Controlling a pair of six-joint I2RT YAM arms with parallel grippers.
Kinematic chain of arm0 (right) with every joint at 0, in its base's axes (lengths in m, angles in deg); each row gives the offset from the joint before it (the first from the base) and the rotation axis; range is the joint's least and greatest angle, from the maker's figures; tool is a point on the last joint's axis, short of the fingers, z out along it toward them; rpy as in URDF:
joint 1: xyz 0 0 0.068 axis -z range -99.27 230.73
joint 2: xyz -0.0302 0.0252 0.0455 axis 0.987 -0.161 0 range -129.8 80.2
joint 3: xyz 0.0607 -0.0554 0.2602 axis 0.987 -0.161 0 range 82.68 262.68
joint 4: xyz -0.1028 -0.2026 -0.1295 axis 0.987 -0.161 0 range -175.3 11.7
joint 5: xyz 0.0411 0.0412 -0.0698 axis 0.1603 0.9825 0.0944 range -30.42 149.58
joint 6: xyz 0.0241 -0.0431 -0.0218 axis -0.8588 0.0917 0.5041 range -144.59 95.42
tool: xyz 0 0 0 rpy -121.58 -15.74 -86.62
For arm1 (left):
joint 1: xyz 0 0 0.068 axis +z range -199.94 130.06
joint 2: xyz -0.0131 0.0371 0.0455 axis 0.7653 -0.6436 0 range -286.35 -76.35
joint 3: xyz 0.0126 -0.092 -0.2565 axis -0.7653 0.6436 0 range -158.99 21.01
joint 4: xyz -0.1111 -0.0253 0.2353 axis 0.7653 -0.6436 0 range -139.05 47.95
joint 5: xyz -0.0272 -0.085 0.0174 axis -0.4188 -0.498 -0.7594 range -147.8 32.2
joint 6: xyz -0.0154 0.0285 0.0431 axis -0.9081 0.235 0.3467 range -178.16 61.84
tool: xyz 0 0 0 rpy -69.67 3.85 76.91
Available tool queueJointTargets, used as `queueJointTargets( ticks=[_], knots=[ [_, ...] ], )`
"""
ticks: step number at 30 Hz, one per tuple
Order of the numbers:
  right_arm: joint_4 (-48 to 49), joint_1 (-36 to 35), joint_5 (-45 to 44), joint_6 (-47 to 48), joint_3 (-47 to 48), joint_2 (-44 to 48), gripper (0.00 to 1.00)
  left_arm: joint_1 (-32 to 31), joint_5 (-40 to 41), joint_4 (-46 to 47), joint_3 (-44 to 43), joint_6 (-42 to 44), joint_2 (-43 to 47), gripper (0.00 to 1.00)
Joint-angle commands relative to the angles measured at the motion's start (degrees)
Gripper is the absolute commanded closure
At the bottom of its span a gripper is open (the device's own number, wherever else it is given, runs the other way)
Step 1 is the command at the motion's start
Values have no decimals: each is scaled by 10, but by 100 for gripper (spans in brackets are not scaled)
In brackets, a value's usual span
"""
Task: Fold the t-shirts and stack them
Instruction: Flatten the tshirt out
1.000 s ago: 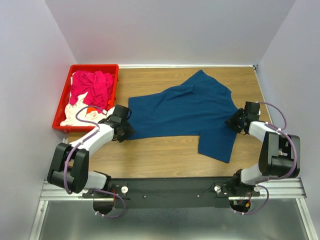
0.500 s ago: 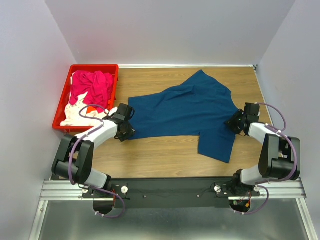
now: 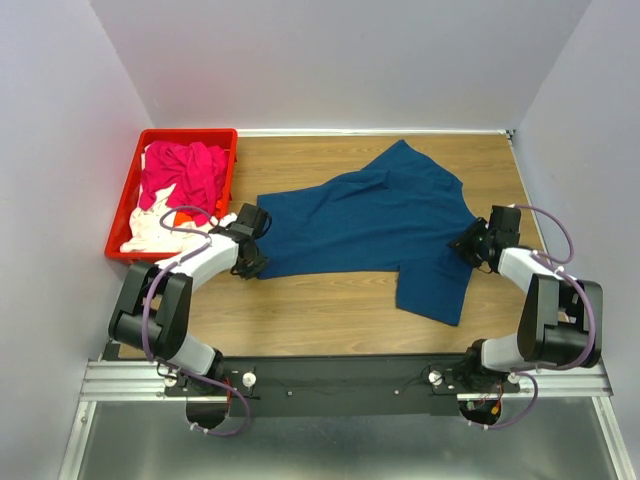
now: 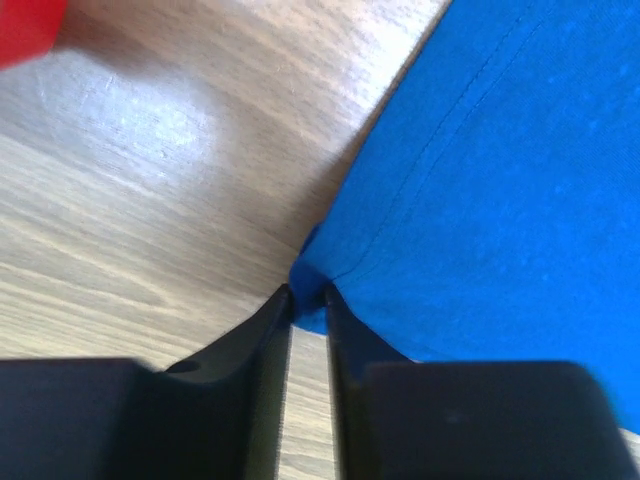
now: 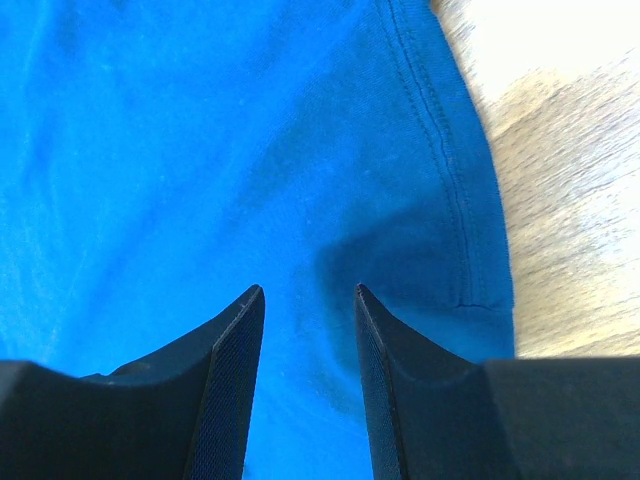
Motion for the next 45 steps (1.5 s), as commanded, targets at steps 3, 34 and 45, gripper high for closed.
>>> queueJointTargets(
  ticks=[3, 34, 45],
  knots=[
    [-5, -9, 27, 13, -11, 14, 51, -8, 55, -32, 6, 5, -43, 91],
    [-190, -47, -116, 71, 226, -64, 50, 3, 108, 128, -146, 262, -82, 100],
    [-214, -38, -116, 51, 125, -7, 55, 3, 95, 134, -148, 280, -61, 100]
  ],
)
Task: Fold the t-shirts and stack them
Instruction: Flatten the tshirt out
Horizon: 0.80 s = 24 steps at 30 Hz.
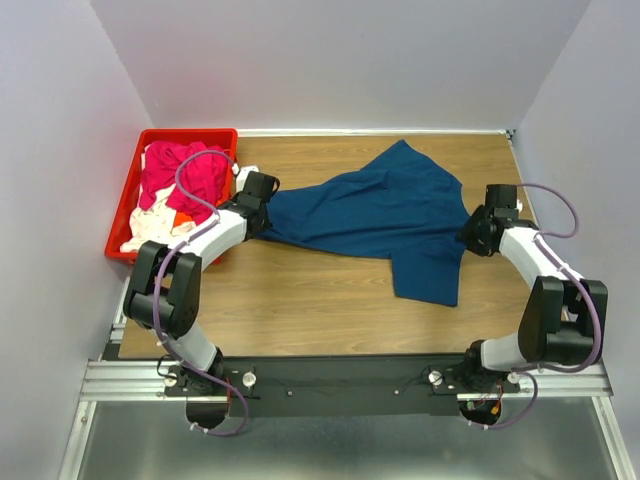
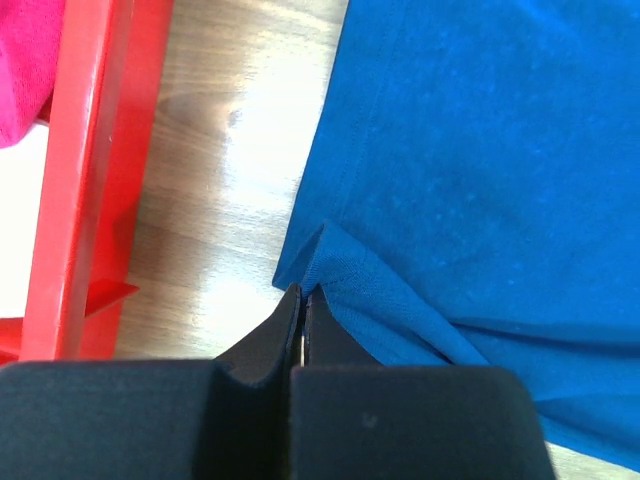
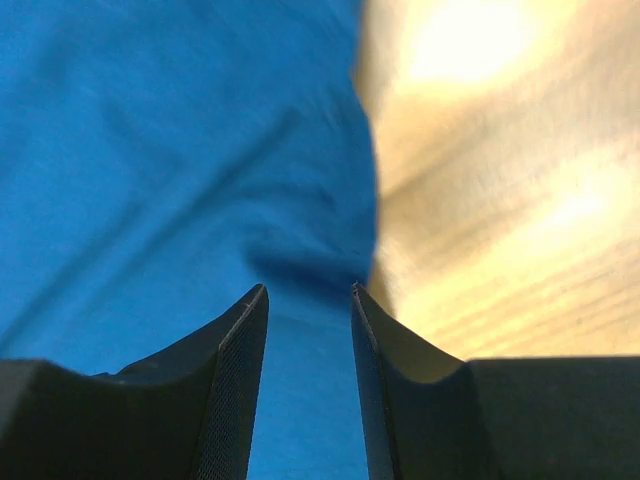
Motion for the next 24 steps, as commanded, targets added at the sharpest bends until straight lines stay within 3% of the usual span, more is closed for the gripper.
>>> queueJointTargets(
  ticks=[1, 6, 13, 17, 24],
  knots=[
    [-29, 5, 3, -11, -14, -14, 55, 2, -6, 14, -1, 11, 24, 100],
    [-39, 5, 1, -15, -44, 19, 55, 2, -7, 14, 2, 12, 28, 100],
    [-130, 1, 29, 2, -75, 69, 50, 2, -14, 15, -7, 11, 21, 100],
    [-163, -6, -2, 14, -85, 92, 49, 2, -9, 14, -7, 13, 25, 100],
    [-162, -17, 10, 26, -87, 43, 49, 2, -15, 15, -7, 14, 29, 100]
  ],
)
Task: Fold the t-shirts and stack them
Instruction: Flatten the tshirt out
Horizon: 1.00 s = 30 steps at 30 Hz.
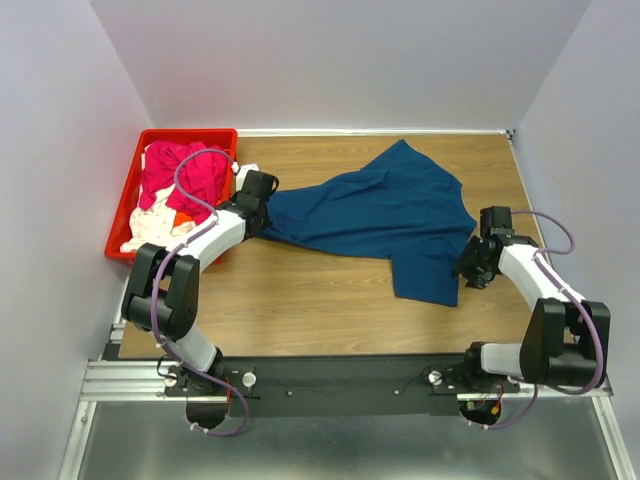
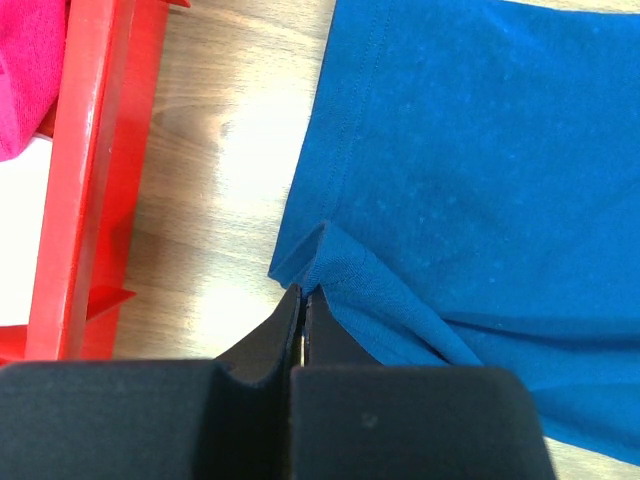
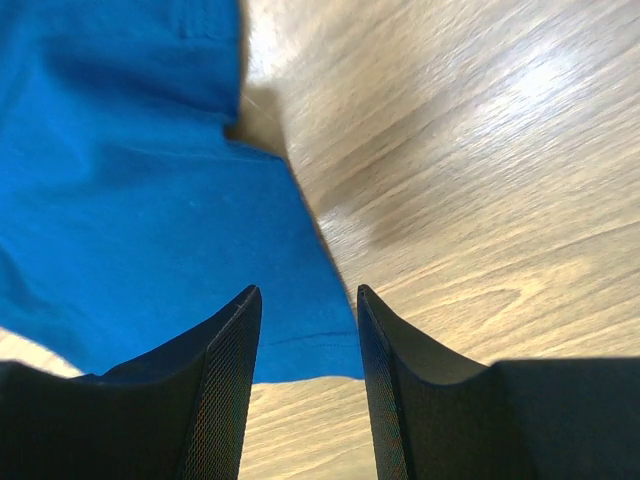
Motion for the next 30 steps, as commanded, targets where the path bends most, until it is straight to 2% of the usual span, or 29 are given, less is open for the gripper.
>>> queueJointTargets(
  ticks=[1, 8, 14, 23, 30],
  knots=[
    [-16, -16, -1, 16, -6, -36, 49, 2, -6, 8, -7, 8, 18, 100],
    [-3, -65, -38, 6, -10, -78, 50, 3, -13, 10, -8, 8, 19, 100],
    [-4, -68, -58, -2, -8, -88, 50, 4, -6, 11, -4, 10, 24, 100],
    [-13, -69, -122, -21, 1, -42, 53, 6, -9, 12, -5, 11, 26, 100],
    [-6, -68, -119, -24, 14, -63, 54, 7, -7, 12, -2, 12, 27, 100]
  ],
)
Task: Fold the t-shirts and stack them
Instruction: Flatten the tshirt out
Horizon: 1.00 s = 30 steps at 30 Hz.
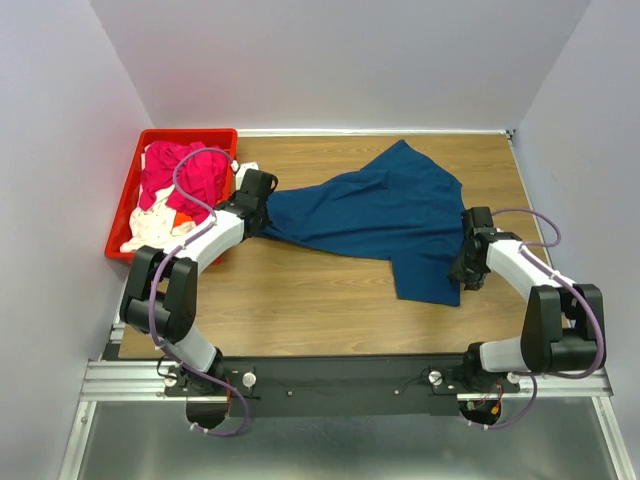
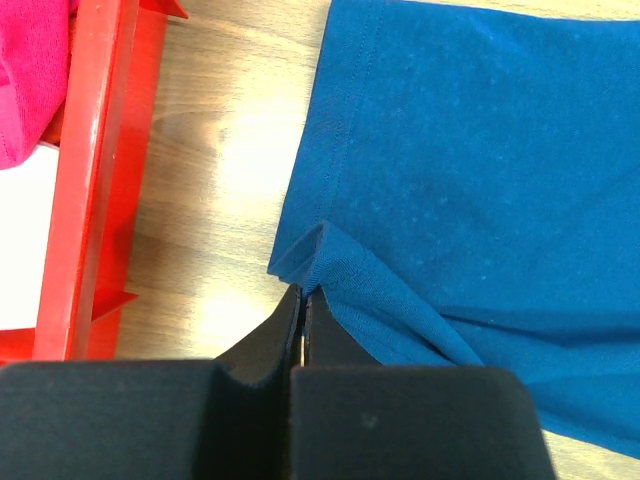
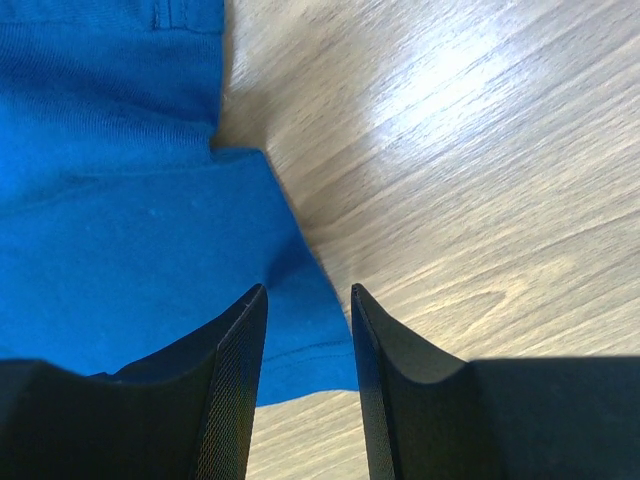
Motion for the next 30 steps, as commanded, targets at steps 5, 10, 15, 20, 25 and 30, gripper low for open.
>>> queueJointTargets(
  ticks=[5, 10, 15, 20, 25, 30],
  knots=[
    [18, -1, -11, -18, 3, -28, 54, 6, -1, 11, -2, 5, 19, 100],
    [39, -1, 14, -20, -23, -56, 54, 6, -1, 12, -1, 5, 19, 100],
    [58, -1, 66, -25, -42, -80, 59, 8, -2, 14, 0, 5, 22, 100],
    [66, -1, 78, -24, -49, -80, 76, 8, -4, 15, 0, 5, 19, 100],
    [66, -1, 76, -25, -49, -68, 99, 9, -9, 17, 3, 6, 28, 100],
    [63, -1, 49, -26, -6, -30, 99, 10, -7, 21, -2, 5, 53, 100]
  ],
)
